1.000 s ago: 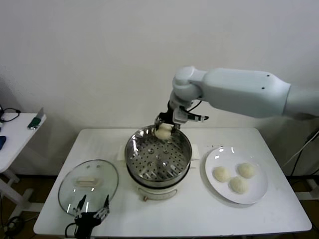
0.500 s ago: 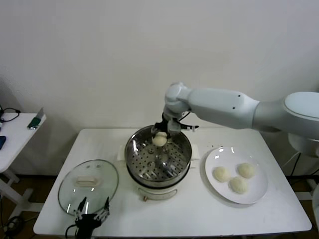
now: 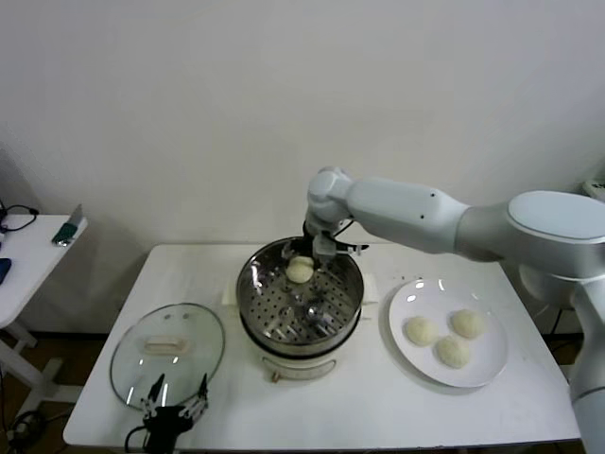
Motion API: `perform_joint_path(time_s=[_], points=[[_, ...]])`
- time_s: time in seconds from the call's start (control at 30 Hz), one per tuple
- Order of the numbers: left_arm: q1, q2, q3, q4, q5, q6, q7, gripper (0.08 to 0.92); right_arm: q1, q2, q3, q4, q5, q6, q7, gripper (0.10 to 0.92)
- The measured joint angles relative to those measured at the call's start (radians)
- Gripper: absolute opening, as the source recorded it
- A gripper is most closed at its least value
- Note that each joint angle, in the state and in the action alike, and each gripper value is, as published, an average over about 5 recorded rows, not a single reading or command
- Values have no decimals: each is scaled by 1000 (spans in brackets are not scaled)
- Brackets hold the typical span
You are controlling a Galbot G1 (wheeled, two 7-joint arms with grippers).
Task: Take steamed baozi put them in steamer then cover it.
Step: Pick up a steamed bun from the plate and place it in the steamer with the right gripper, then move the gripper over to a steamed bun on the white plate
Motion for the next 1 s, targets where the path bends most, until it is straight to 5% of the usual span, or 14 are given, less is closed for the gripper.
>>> perform_joint_path(time_s=[0.2,0.4,0.7,1.0], points=[[2,-4,4,-4,5,0,0,823,37,-22,-9,21,78,-7,-20,823],[2,-5,7,-9,10,1,1,823,164,-99,-100,102,319,-76,-81,823],[-4,-5,9,-9,14,1,4,823,352,-306,-320,234,692,-335,-140,823],[-9,-11,4,-12,11,-3,6,823,364,-542,-432,370,851,-632,-101,823]])
